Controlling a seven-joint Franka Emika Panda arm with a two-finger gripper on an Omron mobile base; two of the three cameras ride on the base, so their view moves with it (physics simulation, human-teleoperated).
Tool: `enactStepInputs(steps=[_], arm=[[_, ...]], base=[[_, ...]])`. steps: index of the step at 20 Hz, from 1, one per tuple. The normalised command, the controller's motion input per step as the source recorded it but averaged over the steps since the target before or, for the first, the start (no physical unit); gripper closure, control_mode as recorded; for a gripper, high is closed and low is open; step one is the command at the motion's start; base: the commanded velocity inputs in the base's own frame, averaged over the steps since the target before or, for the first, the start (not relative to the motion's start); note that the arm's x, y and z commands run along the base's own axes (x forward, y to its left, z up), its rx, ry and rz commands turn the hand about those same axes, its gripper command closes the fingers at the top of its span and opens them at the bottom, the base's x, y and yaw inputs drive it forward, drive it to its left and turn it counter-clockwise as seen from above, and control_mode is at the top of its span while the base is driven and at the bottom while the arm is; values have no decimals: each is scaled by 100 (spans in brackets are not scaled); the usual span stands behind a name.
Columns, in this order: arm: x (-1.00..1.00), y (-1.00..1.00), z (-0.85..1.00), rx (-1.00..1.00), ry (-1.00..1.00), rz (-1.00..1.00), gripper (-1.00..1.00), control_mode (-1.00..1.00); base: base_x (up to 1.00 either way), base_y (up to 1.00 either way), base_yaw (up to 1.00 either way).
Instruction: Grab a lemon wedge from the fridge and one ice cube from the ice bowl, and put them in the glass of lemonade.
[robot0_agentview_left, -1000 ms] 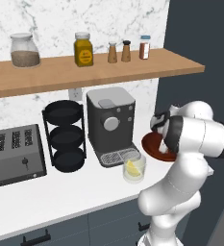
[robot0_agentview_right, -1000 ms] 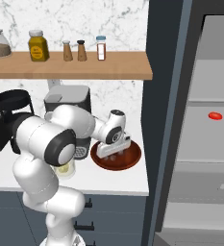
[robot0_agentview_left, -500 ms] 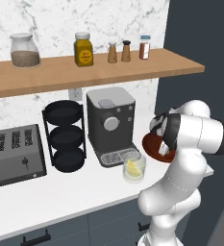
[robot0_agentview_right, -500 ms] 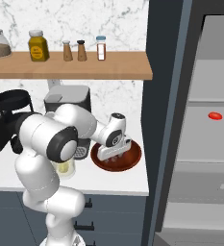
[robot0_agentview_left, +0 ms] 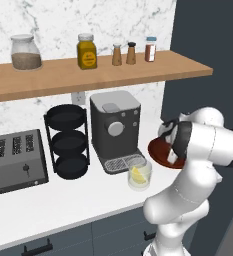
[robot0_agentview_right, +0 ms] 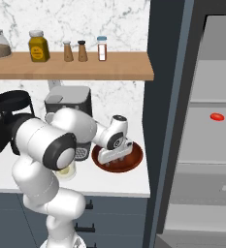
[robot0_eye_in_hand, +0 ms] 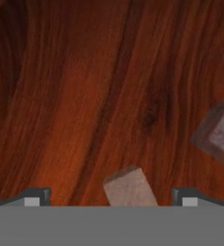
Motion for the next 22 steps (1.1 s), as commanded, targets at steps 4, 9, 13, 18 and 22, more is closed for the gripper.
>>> enactStepInputs(steps=[4, 9, 13, 18, 22], arm=[[-6, 0, 0, 0, 0, 0, -100, -100], [0, 0, 0, 0, 0, 0, -100, -100], [0, 0, 0, 0, 0, 0, -100, -100], [0, 0, 0, 0, 0, 0, -100, -100], [3, -3, 0, 0, 0, 0, -100, -100]], base=[[0, 0, 0], [0, 0, 0], [0, 0, 0], [0, 0, 0], [0, 0, 0]])
